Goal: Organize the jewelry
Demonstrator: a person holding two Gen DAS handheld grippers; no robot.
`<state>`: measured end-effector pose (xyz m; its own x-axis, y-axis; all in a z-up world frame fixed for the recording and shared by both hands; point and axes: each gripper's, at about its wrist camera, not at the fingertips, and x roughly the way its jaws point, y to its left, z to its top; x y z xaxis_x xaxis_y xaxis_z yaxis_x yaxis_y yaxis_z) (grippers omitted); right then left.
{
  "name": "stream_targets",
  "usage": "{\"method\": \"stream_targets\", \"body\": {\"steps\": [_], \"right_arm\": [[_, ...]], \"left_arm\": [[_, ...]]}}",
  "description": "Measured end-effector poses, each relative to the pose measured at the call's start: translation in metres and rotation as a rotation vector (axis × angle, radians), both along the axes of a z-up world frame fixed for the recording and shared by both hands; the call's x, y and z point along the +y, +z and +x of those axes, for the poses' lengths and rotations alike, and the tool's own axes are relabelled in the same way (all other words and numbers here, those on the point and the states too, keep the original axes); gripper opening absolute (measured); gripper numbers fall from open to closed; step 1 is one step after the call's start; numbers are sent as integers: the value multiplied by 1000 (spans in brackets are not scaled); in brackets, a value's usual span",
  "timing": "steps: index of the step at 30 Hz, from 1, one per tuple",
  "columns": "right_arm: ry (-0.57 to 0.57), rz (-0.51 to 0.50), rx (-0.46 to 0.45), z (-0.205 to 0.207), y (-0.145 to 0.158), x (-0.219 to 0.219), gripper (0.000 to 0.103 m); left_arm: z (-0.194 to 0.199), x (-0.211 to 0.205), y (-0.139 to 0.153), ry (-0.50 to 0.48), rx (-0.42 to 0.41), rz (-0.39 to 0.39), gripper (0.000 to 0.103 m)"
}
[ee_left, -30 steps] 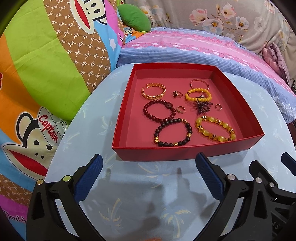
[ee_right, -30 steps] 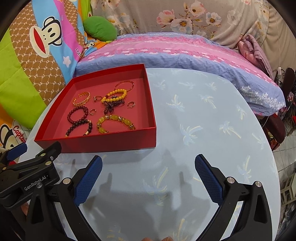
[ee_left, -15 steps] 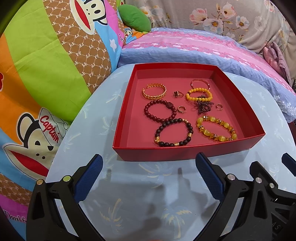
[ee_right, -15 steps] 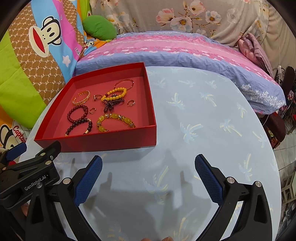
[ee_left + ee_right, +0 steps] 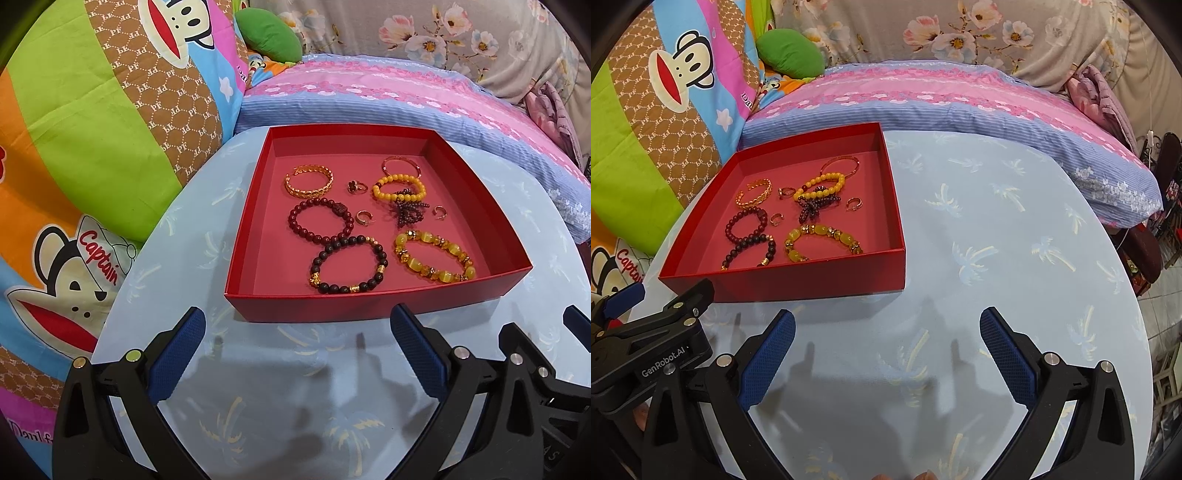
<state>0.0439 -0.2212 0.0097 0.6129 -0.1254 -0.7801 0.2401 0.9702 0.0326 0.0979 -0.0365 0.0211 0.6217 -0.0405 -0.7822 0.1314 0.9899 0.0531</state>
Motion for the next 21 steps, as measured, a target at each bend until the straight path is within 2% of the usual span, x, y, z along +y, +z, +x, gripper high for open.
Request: {"method": "stream_targets", "body": {"steps": [21], "right_arm": [[-1,1,4,0,0,0,97]], "left_arm": [[-1,1,-1,9,-7,18,96]]}}
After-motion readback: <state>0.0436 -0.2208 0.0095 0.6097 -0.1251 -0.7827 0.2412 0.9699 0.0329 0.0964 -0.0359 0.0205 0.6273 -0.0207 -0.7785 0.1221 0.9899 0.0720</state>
